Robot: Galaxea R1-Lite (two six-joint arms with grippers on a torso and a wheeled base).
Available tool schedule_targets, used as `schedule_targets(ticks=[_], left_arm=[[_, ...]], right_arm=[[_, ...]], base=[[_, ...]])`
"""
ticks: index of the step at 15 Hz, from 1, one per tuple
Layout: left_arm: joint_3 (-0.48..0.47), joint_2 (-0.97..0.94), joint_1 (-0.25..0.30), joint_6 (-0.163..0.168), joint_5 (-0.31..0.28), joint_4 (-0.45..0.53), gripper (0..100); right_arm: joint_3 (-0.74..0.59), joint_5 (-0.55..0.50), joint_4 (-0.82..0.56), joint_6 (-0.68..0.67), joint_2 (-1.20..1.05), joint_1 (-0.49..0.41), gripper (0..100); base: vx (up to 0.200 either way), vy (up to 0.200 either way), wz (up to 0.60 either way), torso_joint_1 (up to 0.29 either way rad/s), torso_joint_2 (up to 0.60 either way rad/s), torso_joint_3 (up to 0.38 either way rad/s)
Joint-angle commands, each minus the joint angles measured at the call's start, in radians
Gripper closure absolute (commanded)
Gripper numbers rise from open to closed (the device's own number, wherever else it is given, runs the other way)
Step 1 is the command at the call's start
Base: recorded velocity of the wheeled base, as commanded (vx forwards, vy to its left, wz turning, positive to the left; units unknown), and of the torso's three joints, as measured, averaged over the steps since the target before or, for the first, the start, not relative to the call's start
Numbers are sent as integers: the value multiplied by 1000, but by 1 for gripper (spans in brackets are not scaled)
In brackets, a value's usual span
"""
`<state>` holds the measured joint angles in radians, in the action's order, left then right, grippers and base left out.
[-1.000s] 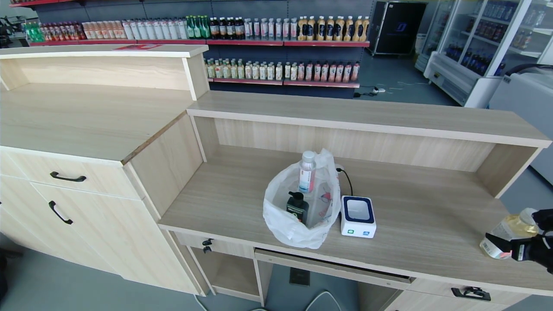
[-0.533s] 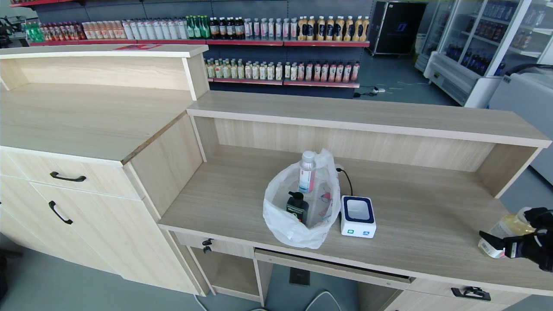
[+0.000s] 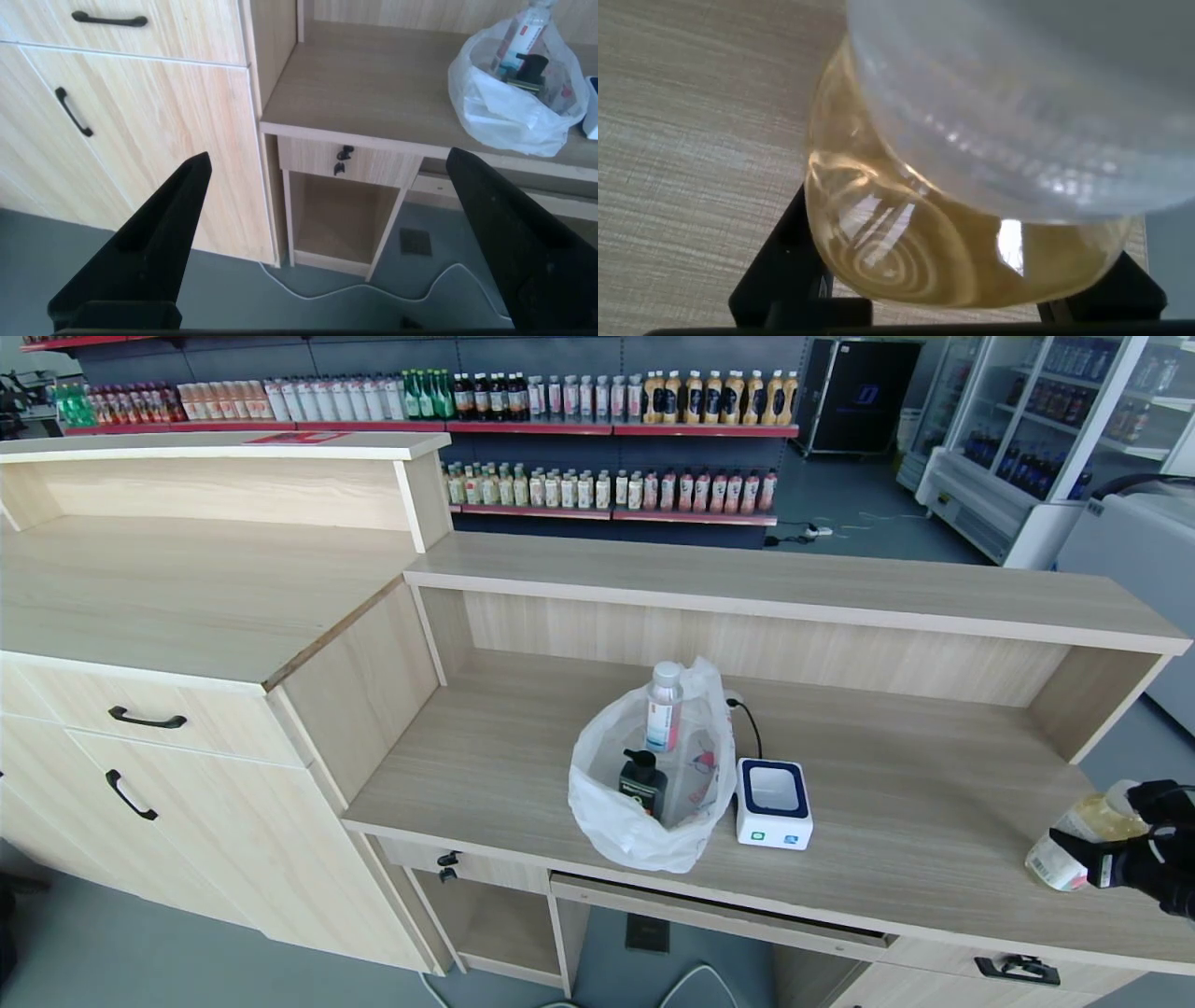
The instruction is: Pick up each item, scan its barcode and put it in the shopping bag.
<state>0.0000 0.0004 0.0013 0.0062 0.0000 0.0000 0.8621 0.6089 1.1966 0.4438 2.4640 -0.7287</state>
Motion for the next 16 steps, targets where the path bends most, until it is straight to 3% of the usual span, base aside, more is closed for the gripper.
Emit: schedule_targets(ticks=[1,5,8,9,12,14,16], left_arm=[[0,0,0,0,0,0,0],[0,0,0,0,0,0,0],[0,0,0,0,0,0,0],[0,0,0,0,0,0,0],[0,0,0,0,0,0,0],[0,0,0,0,0,0,0],[0,0,0,0,0,0,0]], right_arm=[[34,-26,6,1,6,2,100],[41,-71,0,-13,-11,14,100],[-6,-69,-84,-160,-185,37,100],[-17,-69,-150,-205,-257,43,100],[-18,3,-634,-401,-663,81,100],[-23,81,-778,-482,-827,103,100],[-15,278,-960,-565,-1048,153,100]], base=[[0,0,0,0,0,0],[0,0,0,0,0,0],[0,0,0,0,0,0],[0,0,0,0,0,0],[0,0,0,0,0,0],[0,0,0,0,0,0],[0,0,0,0,0,0]])
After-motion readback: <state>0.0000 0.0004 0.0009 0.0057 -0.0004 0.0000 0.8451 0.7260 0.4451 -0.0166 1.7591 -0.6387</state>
